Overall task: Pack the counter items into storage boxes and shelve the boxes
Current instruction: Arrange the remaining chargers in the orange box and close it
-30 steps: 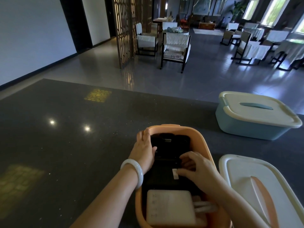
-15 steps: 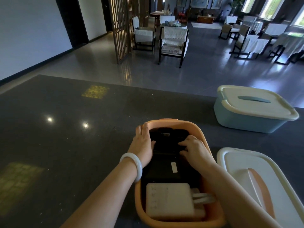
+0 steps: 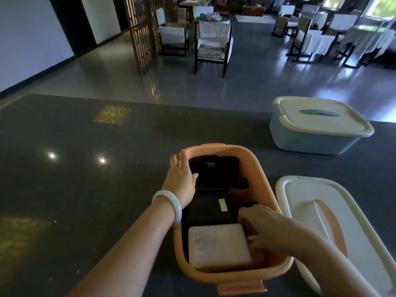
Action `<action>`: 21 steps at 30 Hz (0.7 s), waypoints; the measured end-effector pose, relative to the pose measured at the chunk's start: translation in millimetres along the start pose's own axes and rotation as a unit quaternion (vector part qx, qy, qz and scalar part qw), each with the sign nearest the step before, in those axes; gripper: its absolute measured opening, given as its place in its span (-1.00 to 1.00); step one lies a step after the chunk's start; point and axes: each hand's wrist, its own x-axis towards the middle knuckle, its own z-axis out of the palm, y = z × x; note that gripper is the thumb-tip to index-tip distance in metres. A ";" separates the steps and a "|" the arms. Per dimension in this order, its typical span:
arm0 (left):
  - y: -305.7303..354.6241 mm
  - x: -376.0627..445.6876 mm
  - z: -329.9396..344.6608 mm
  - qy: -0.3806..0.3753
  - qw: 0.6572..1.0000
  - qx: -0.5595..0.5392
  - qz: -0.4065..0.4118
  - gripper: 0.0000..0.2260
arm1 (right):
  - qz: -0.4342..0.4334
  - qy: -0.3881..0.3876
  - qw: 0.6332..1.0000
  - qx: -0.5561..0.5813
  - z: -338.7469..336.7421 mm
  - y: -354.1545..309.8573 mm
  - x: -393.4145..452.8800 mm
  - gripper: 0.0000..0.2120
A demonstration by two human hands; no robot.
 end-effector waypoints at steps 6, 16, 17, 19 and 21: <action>0.9 1.0 1.8 -0.016 1.000 -0.003 0.000 -0.35 | -0.006 0.034 0.999 0.020 1.4 -1.7 -4.1 -0.69; 80.3 -19.1 -0.8 -0.027 0.978 0.182 0.098 -0.43 | 0.126 0.338 0.919 0.159 -34.0 69.7 -66.4 -0.69; 100.4 -23.6 3.9 -0.016 0.977 0.172 0.123 -0.43 | 0.152 0.354 0.908 0.167 -32.7 85.9 -73.9 -0.70; 145.2 -35.4 20.4 -0.001 0.975 0.138 0.175 -0.45 | 0.201 0.364 0.895 0.161 -26.6 122.5 -90.3 -0.73; 189.9 -52.3 47.2 -0.020 0.971 0.088 0.220 -0.46 | 0.253 0.354 0.889 0.142 -15.8 161.8 -105.6 -0.71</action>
